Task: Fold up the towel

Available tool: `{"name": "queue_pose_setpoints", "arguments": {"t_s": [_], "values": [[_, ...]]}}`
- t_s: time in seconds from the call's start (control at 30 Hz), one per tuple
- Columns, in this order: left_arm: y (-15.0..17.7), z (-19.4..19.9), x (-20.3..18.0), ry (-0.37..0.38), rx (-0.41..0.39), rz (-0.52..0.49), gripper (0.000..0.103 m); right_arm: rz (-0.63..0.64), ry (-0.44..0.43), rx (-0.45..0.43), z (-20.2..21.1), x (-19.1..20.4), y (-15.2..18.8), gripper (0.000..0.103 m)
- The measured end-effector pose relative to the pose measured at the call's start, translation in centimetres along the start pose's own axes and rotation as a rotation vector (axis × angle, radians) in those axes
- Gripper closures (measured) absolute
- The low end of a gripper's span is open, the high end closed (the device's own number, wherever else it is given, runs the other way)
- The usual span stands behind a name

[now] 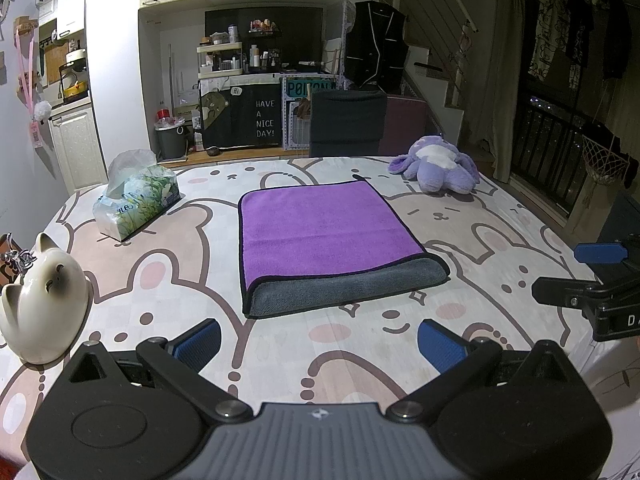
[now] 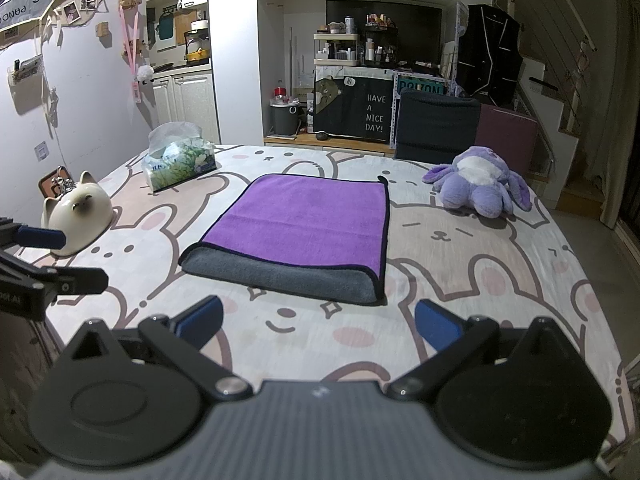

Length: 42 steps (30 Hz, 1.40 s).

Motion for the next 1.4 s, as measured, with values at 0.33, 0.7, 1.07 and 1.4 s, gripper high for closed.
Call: {"name": "queue_pose_setpoints", "arguments": {"t_s": [0.33,0.7,1.07,1.4], "values": [[0.0,0.0,0.0,-0.002,-0.002,-0.003,0.000,0.002,-0.002,0.001,-0.1,0.1,0.2,0.000],[-0.9,0.3,-0.4,-0.025,-0.026,-0.024,0.000,-0.008,-0.009,-0.021,0.5,0.1,-0.4,0.000],[-2.5,-0.5,-0.4,-0.026,-0.023,-0.053,0.000,-0.009,0.003,-0.049,0.3,0.1,-1.2,0.000],[-4.1,-1.4,1.0,-0.017,-0.019,-0.031,0.000,0.012,-0.014,-0.071,-0.5,0.0,-2.6,0.000]]}}
Point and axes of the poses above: each gripper's, at about its wrist camera, not at the fingertips, and z roughly against the way its jaws point, x to its left, y to its underside, the point moved 3 cm from there along -z, roughly the way its jaws point, and after that the axes turned 15 degrees about -z, right-handed, at the moved point
